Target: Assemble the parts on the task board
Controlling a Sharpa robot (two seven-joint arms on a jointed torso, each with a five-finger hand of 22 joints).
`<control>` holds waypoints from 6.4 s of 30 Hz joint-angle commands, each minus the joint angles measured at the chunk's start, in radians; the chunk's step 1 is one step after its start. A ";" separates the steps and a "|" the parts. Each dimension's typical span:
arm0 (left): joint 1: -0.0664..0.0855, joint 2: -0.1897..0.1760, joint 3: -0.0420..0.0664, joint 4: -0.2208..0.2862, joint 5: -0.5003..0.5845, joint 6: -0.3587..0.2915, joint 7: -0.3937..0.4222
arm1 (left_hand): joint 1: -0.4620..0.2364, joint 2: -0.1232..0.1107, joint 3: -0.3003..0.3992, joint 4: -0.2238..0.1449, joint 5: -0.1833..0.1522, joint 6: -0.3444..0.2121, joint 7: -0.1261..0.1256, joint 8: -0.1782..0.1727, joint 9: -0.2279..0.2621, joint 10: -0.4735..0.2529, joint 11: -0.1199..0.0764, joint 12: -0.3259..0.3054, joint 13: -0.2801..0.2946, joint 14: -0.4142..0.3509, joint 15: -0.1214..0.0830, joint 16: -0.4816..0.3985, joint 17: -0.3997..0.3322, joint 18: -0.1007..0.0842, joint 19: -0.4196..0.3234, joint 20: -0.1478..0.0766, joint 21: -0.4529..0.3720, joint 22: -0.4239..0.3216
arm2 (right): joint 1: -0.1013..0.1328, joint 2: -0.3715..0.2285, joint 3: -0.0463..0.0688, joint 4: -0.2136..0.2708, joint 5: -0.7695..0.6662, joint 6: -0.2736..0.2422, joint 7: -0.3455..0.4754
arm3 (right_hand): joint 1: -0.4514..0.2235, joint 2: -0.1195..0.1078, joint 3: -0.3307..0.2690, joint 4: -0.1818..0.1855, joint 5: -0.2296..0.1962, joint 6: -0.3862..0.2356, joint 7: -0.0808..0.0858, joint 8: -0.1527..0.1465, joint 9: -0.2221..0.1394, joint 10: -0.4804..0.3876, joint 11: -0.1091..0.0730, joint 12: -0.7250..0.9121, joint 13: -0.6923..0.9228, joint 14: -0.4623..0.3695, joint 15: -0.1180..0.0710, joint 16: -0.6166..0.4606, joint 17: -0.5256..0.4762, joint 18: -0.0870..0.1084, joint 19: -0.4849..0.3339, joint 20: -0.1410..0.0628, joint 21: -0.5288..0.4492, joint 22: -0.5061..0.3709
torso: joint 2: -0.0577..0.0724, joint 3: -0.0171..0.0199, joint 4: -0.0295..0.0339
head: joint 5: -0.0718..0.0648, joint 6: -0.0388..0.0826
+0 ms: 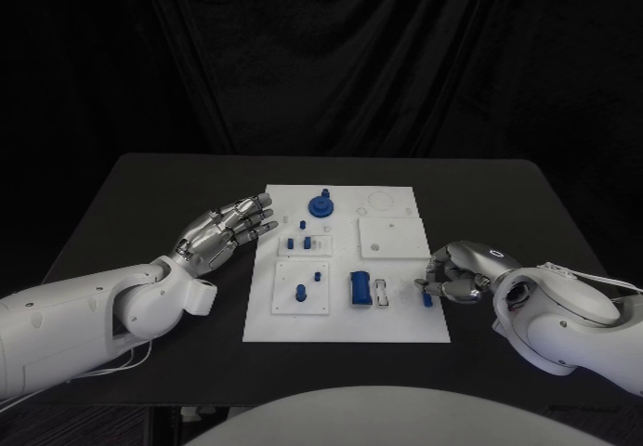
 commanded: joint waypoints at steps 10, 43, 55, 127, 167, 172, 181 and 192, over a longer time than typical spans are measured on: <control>-0.003 0.002 0.001 0.001 0.001 0.009 0.005 | 0.007 -0.001 0.009 0.000 0.006 0.011 0.027 0.008 0.002 0.003 -0.001 0.004 0.002 0.008 -0.001 0.006 0.001 -0.013 0.008 0.002 0.006 0.000 | -0.013 -0.006 -0.001 -0.004 -0.105 0.048 -0.116 | 0.013 0.002 -0.003 0.009 -0.071 -0.001 0.007 -0.005 -0.009 0.104 0.000 0.003 0.263 0.092 -0.001 -0.007 0.201 0.010 0.048 -0.001 -0.005 0.218 | -0.001 0.0003 0.0013 | -0.004 0.000; -0.007 0.008 0.001 -0.005 0.001 0.012 0.001 | 0.008 -0.002 0.011 -0.002 0.009 0.010 0.030 0.009 0.001 0.003 -0.002 0.003 0.001 0.007 -0.001 0.005 0.001 -0.014 0.008 0.002 0.006 -0.001 | -0.054 0.061 -0.002 -0.067 -0.086 0.039 -0.082 | 0.135 0.026 0.043 -0.058 0.055 0.028 0.012 -0.087 -0.131 0.104 0.004 0.003 0.263 0.091 0.002 -0.012 0.192 0.012 0.046 0.004 -0.014 0.216 | -0.001 0.0014 0.0001 | 0.000 0.000; -0.010 0.008 0.001 -0.006 0.001 0.014 0.000 | 0.009 -0.001 0.012 -0.002 0.009 0.010 0.030 0.010 0.001 0.002 -0.002 0.003 0.001 0.007 -0.001 0.005 0.001 -0.014 0.009 0.001 0.006 -0.001 | -0.055 0.076 -0.002 -0.079 -0.041 0.026 -0.060 | 0.180 -0.076 0.420 -0.154 -0.072 0.039 0.029 -0.060 -0.138 0.104 0.016 0.003 0.263 0.093 0.013 -0.006 0.204 0.009 0.051 0.012 -0.002 0.220 | -0.001 0.0007 0.0005 | 0.003 0.000; -0.026 0.012 0.001 -0.009 0.001 0.022 -0.006 | 0.011 -0.002 0.017 -0.006 0.010 0.008 0.028 0.010 0.001 0.001 -0.001 0.003 0.001 0.007 0.000 0.005 0.001 -0.014 0.009 0.001 0.006 -0.001 | -0.056 0.161 0.008 -0.094 0.599 -0.114 0.164 | -0.034 -0.059 0.369 -0.101 -0.180 -0.006 0.020 -0.023 -0.124 0.104 0.011 0.003 0.263 0.092 0.007 -0.007 0.199 0.011 0.048 0.008 -0.006 0.217 | -0.001 0.0007 0.0005 | 0.004 0.000; -0.030 0.013 0.001 -0.012 0.001 0.026 -0.006 | 0.011 -0.002 0.018 -0.006 0.010 0.006 0.029 0.011 0.001 0.001 -0.002 0.003 0.001 0.007 0.000 0.005 0.001 -0.015 0.009 0.001 0.006 -0.002 | -0.056 0.151 0.008 -0.091 0.518 -0.168 0.224 | 0.004 -0.019 0.218 -0.073 -0.215 -0.028 0.027 -0.019 -0.147 0.104 0.018 0.003 0.263 0.091 0.014 -0.009 0.191 0.014 0.043 0.015 -0.016 0.214 | -0.002 0.0008 0.0004 | 0.010 0.000; -0.030 0.011 0.001 -0.011 0.001 0.025 -0.006 | 0.011 -0.002 0.018 -0.006 0.010 0.006 0.029 0.011 0.001 0.001 -0.002 0.003 0.001 0.007 0.000 0.005 0.001 -0.015 0.009 0.001 0.006 -0.002 | -0.056 0.136 0.007 -0.080 0.419 -0.256 0.311 | 0.055 -0.029 0.221 -0.106 -0.133 -0.022 0.020 -0.006 -0.147 0.104 0.012 0.003 0.263 0.094 0.009 -0.003 0.207 0.009 0.051 0.011 0.000 0.220 | -0.002 0.0007 0.0002 | 0.010 0.000; -0.030 0.008 0.001 -0.010 0.001 0.023 -0.006 | 0.010 -0.001 0.020 -0.007 0.010 0.006 0.029 0.012 0.001 0.000 -0.003 0.002 0.001 0.007 0.001 0.005 0.001 -0.016 0.010 0.002 0.006 -0.002 | -0.058 0.118 0.006 -0.066 0.322 -0.317 0.432 | 0.116 -0.038 0.244 -0.152 -0.004 -0.025 0.025 -0.017 -0.170 0.104 0.014 0.003 0.263 0.096 0.009 0.002 0.220 0.005 0.058 0.009 0.018 0.226 | -0.002 0.0006 0.0006 | 0.010 0.000; -0.031 0.010 0.001 -0.011 0.001 0.023 -0.006 | 0.010 -0.001 0.020 -0.007 0.010 0.006 0.029 0.012 0.001 0.000 -0.003 0.002 0.001 0.007 0.001 0.005 0.001 -0.016 0.010 0.002 0.006 -0.002 | -0.062 0.112 0.005 -0.065 0.297 -0.261 0.453 | 0.091 -0.066 0.326 -0.181 0.107 -0.002 0.082 -0.260 -0.408 0.104 0.065 0.003 0.263 0.097 0.054 0.004 0.224 0.002 0.060 0.049 0.027 0.229 | -0.003 0.0004 -0.0004 | 0.012 0.000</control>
